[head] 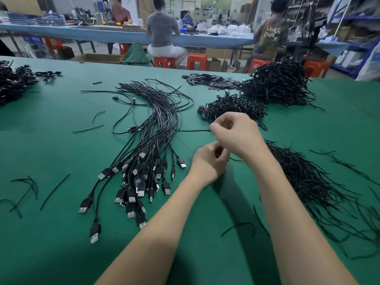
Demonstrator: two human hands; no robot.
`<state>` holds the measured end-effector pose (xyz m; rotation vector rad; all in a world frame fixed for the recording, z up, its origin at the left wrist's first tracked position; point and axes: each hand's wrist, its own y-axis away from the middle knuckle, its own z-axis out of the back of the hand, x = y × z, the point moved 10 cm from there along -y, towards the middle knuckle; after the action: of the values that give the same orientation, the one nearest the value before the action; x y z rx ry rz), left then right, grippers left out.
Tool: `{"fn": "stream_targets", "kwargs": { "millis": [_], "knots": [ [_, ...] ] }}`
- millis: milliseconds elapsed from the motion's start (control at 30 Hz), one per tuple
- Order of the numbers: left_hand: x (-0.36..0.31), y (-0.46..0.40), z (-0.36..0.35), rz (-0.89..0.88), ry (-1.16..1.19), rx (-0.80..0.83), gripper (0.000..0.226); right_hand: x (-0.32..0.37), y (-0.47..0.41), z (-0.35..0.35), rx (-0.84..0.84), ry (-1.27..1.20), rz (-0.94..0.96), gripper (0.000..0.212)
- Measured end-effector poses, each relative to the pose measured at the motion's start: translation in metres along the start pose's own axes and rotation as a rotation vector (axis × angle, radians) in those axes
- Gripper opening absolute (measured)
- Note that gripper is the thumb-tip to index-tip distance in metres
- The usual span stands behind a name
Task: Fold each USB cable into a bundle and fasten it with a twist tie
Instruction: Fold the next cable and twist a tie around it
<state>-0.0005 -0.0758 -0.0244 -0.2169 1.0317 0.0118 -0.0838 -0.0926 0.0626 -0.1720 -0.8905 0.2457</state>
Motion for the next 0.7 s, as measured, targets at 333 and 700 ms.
{"fn": "stream_targets", "kwargs": {
  "millis": [333, 700],
  "knots": [
    [-0.059, 0.018, 0.043, -0.455, -0.340, -0.457, 0.034, -0.028, -0.001, 0.032, 0.066, -0.155, -0.101, 0.021],
    [-0.071, -0.009, 0.038, -0.254, 0.332, -0.112, 0.030, -0.045, 0.009, -0.025, 0.240, -0.516, -0.131, 0.063]
  ]
}}
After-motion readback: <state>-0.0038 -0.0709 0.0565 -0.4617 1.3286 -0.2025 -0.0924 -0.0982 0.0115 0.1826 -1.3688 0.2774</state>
